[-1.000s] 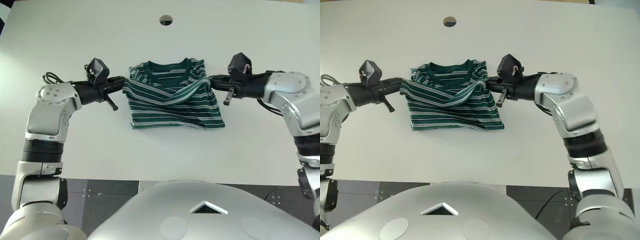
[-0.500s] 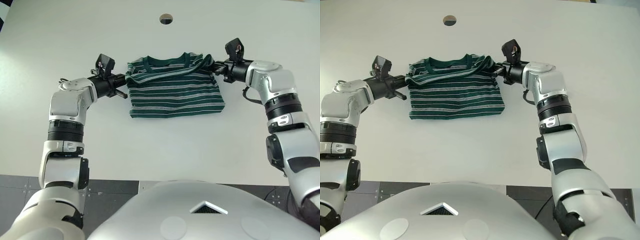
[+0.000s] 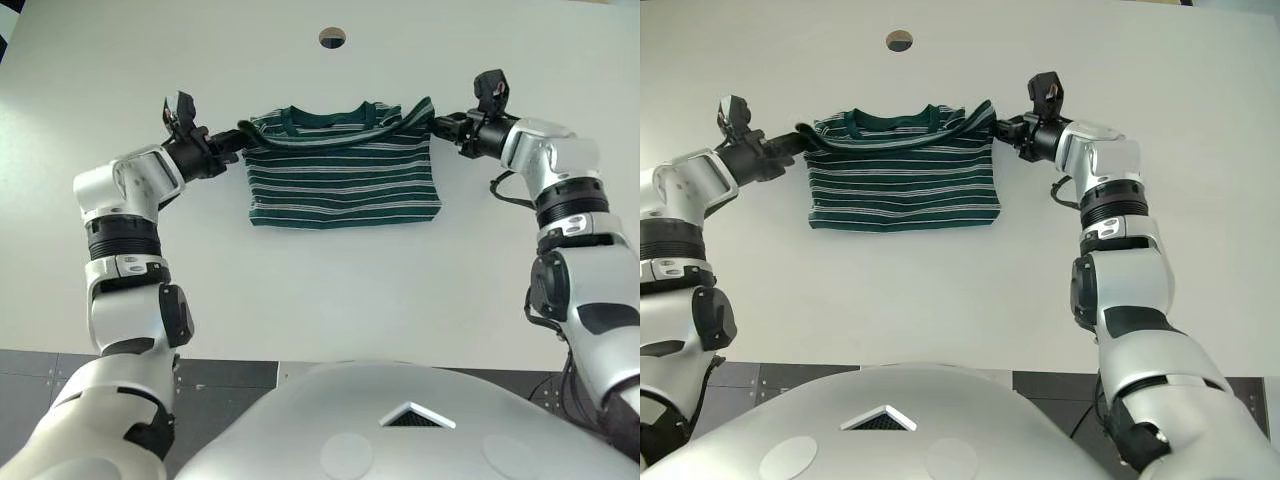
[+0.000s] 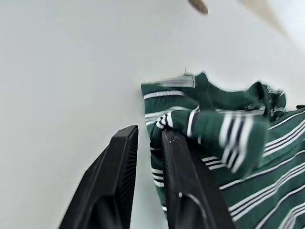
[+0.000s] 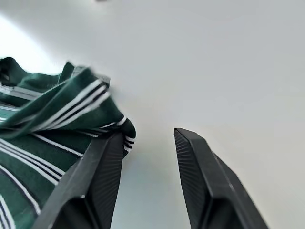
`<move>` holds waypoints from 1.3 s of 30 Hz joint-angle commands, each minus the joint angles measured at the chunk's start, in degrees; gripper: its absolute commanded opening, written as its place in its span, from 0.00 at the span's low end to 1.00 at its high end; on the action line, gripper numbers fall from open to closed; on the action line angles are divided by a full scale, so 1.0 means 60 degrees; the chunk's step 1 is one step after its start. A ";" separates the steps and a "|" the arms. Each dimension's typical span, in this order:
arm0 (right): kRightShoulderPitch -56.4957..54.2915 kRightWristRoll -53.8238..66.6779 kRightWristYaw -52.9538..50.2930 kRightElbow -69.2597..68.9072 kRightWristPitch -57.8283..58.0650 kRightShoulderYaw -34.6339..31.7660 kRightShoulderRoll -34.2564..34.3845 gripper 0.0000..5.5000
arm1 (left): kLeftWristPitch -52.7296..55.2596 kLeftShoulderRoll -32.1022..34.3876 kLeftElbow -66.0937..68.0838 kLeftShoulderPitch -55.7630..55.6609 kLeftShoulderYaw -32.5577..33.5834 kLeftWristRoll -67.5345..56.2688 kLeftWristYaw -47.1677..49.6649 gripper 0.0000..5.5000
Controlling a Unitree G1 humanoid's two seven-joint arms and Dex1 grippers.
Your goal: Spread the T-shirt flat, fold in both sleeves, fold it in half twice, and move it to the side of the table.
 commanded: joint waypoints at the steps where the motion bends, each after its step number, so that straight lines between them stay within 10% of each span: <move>1: -0.0184 -0.0105 -0.0224 -0.0062 -0.0329 -0.0272 0.0079 0.34 | 0.0142 -0.0127 0.0327 -0.0455 0.0775 -0.0325 0.0539 0.16; 7: 0.0324 -0.0957 -0.0556 -0.0893 -0.2215 0.0146 0.0037 0.34 | -0.0748 -0.0225 0.0230 -0.0372 0.0874 -0.0087 0.0750 0.16; 17: 0.1243 -0.4919 -0.1486 -0.2265 -0.6904 0.3155 -0.0161 0.08 | -0.4772 -0.0270 -0.5803 0.2886 -0.3270 0.2968 -0.0255 0.02; 39: 0.0335 -0.6730 -0.0819 0.0832 -0.6526 0.4541 0.0324 0.02 | -0.4618 0.0372 -0.7112 0.4539 -0.6374 0.5809 -0.0918 0.02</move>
